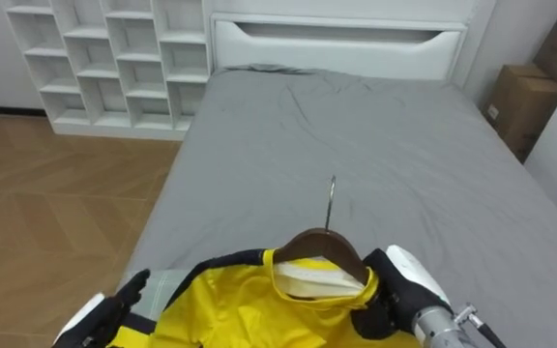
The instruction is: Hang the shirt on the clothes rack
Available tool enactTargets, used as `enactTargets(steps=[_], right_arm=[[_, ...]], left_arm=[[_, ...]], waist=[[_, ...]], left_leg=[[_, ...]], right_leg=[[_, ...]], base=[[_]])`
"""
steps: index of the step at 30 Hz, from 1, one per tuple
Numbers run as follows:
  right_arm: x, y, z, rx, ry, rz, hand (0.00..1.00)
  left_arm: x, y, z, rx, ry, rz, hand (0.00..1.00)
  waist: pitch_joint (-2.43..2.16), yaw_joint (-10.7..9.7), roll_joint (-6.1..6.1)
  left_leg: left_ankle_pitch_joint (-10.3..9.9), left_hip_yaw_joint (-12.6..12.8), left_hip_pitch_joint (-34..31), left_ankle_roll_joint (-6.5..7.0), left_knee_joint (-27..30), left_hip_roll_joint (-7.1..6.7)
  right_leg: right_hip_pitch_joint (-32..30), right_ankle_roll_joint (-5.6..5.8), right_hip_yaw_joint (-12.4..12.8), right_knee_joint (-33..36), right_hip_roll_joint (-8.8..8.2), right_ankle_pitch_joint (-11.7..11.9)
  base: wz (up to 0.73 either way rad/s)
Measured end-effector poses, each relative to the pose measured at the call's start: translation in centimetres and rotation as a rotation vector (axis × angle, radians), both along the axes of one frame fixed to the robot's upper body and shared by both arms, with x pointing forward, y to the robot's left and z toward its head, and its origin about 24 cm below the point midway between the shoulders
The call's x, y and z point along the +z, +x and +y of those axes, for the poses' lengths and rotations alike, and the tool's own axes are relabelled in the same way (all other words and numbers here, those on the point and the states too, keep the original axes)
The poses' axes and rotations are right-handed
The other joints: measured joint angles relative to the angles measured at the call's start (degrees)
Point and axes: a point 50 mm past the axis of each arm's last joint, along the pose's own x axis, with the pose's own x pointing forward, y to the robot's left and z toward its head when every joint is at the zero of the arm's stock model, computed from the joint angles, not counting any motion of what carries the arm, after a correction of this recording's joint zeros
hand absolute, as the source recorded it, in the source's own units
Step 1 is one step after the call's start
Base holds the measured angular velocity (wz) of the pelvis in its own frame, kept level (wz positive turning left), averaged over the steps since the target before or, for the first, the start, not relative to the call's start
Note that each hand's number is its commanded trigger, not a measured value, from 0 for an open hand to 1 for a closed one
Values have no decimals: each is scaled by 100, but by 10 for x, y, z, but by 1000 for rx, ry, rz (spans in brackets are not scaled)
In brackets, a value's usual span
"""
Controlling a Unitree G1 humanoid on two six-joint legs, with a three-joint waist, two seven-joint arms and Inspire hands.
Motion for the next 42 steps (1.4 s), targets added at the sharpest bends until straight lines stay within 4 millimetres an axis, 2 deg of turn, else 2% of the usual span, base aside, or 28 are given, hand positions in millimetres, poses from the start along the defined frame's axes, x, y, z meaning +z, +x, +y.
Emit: enactTargets(steps=[5,8,10,13,15,19,21,24,37,42], right_arm=[[4,0,-15,-89,12,-30,100],[14,3,-23,-139,41,-85,100],[22,5,-23,-154,40,-137,100],[31,6,-19,-137,37,-182,100],[36,7,-18,-141,39,-214,100],[39,4,-26,-182,37,-221,100],[39,3,-29,-193,37,-220,100],[39,3,-29,-197,38,-221,100],[35,1,-30,-220,40,-194,100],[38,3,-24,-207,52,-211,100]], left_arm=[[-25,-31,25,178,24,135,0],[-37,-61,45,333,39,215,0],[-47,-89,56,436,75,294,0],[-55,-120,63,520,102,376,0],[-58,-149,68,589,127,437,0],[-62,-186,71,669,147,539,0],[-65,-200,67,695,146,593,0],[-69,-211,57,716,125,651,0],[-76,-212,41,680,107,712,0],[-77,-200,38,632,110,691,0]], waist=[[2,103,-6],[2,148,-4],[-7,165,-18],[-12,167,-30],[-5,176,-42],[1,323,-51],[3,334,-49],[2,335,-50],[14,379,-84],[5,348,-223]], left_leg=[[-1,13,1,0,-14,-5],[-3,49,16,0,-12,-11],[-10,61,23,-7,-15,-3],[-20,71,27,-18,-10,13],[-47,71,29,-29,4,29],[-81,71,16,-22,18,37],[-84,71,16,-19,18,36],[-85,69,16,-18,17,45],[-96,53,17,-24,13,62],[-101,-12,18,-30,19,60]], right_leg=[[-21,-2,42,11,12,0],[-22,-4,110,10,29,1],[-17,-10,112,2,41,6],[-11,-19,133,-6,61,12],[-7,-21,155,-10,79,11],[-8,-12,146,-7,82,-1],[-7,-12,142,-7,80,-1],[-3,-12,134,-7,81,-2],[-3,-9,112,6,89,-42],[-14,-12,58,78,69,-97]], base=[[-1],[-8],[-2],[0],[0],[0],[0],[0],[0],[6]])
